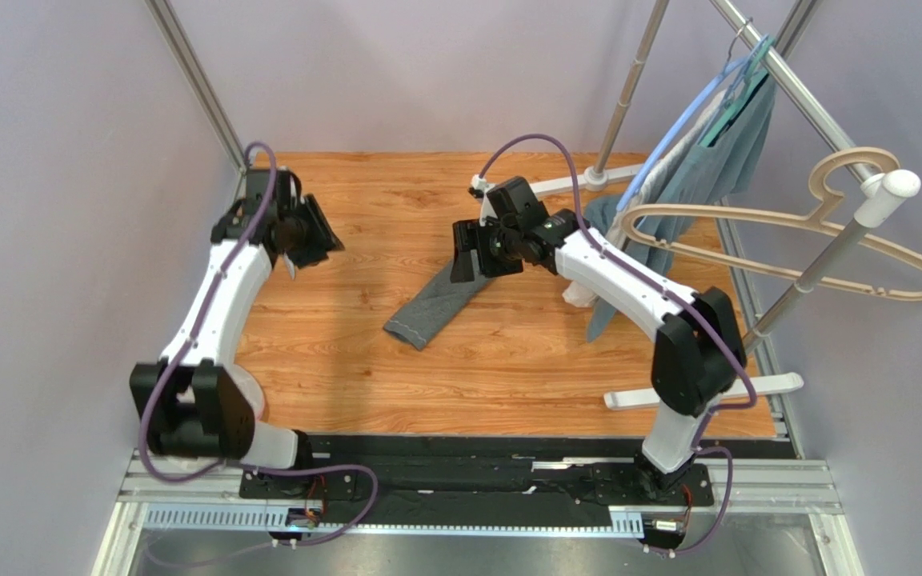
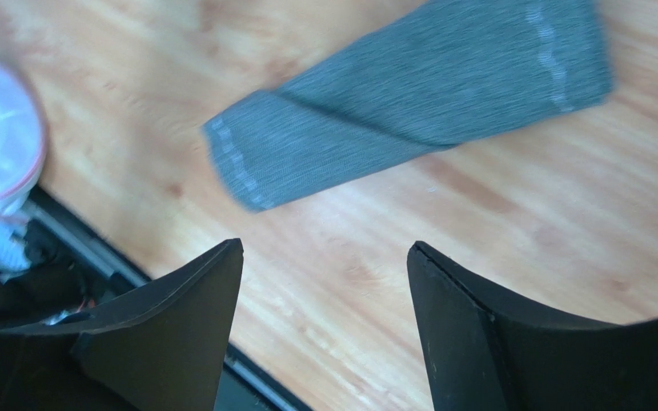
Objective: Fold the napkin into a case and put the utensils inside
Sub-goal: Rotate the smaller rectangle-folded napkin at the center of the board, then pick up the spoon from the corner of the board, then pass from the left arm to the right
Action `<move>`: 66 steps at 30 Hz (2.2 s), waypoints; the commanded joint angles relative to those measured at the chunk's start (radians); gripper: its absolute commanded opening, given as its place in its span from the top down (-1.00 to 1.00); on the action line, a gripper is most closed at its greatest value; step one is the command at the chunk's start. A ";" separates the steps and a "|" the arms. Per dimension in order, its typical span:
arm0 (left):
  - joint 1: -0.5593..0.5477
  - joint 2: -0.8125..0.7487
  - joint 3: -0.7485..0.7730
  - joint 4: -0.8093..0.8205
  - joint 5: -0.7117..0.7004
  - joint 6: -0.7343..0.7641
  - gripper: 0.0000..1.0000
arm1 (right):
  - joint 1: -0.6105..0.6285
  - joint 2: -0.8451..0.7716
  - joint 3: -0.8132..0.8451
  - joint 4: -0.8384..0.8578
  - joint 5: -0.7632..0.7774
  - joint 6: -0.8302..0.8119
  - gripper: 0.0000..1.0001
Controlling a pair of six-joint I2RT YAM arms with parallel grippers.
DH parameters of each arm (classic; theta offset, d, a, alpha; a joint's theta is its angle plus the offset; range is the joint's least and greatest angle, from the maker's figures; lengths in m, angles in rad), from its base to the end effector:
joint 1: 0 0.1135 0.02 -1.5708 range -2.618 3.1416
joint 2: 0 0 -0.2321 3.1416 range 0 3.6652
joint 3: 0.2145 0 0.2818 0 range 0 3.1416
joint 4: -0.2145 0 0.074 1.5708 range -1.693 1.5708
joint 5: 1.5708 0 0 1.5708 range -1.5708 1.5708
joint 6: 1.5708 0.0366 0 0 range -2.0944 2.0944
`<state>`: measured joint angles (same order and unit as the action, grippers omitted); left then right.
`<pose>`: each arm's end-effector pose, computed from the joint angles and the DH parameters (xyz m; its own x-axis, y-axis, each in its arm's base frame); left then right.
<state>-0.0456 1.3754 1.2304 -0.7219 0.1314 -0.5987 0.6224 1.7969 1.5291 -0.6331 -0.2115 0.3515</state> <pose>0.3269 -0.0197 0.2767 -0.7023 -0.5272 -0.4783 -0.3219 0.8345 -0.4472 0.3381 0.2520 0.2386 -0.8307 -0.1817 -0.5263 -0.4153 0.8318 0.3683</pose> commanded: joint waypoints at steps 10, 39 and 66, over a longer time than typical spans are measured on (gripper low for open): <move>0.159 0.809 0.920 -0.281 -0.346 0.269 0.09 | 0.049 -0.340 -0.224 0.127 -0.126 0.046 -0.53; 0.130 0.921 1.051 -0.321 0.061 0.255 1.00 | 0.039 -0.300 -0.248 0.113 -0.068 -0.022 -0.54; -0.287 -0.539 -0.390 0.299 0.323 -0.552 1.00 | 0.376 -0.289 -0.187 0.351 -0.154 -0.077 -0.01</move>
<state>-0.3271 0.8700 0.8246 -0.4122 0.4465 -1.0824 0.9745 1.4708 1.2686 -0.3523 -0.4328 0.2386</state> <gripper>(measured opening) 0.051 0.650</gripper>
